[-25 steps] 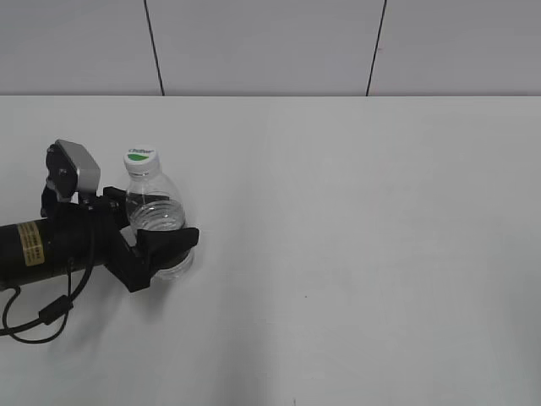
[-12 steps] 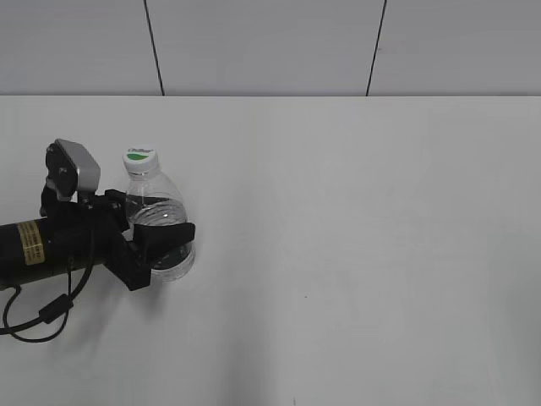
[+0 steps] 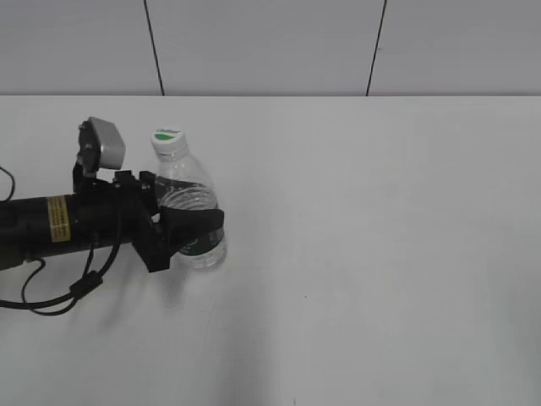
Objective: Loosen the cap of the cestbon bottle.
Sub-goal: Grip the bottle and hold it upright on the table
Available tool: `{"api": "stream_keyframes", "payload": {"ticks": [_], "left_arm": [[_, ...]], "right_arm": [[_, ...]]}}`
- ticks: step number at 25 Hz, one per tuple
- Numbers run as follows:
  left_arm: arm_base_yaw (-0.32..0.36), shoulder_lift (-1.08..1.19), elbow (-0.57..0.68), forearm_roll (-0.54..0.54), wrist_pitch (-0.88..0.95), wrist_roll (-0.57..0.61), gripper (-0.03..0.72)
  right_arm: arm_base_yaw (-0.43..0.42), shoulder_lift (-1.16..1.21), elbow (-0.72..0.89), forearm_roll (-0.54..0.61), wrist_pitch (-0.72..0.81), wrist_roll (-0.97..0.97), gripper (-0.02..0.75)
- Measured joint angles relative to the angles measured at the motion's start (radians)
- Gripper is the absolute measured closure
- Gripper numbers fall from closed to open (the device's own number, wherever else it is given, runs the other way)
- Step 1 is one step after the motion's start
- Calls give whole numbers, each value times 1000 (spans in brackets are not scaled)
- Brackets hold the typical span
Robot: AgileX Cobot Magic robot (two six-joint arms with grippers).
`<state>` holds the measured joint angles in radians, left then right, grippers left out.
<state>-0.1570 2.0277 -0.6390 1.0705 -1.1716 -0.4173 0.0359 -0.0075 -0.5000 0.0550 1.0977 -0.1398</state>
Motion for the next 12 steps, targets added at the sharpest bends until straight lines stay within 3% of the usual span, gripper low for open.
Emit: {"api": "stream_keyframes", "payload": {"ticks": [6,12], "left_arm": [[-104,1,-158,72,39,-107,289],[-198,5,-320,84,132,-139,289]], "right_arm": [[0,0,0,0,0,0,218],[0,0,0,0,0,0,218]]}}
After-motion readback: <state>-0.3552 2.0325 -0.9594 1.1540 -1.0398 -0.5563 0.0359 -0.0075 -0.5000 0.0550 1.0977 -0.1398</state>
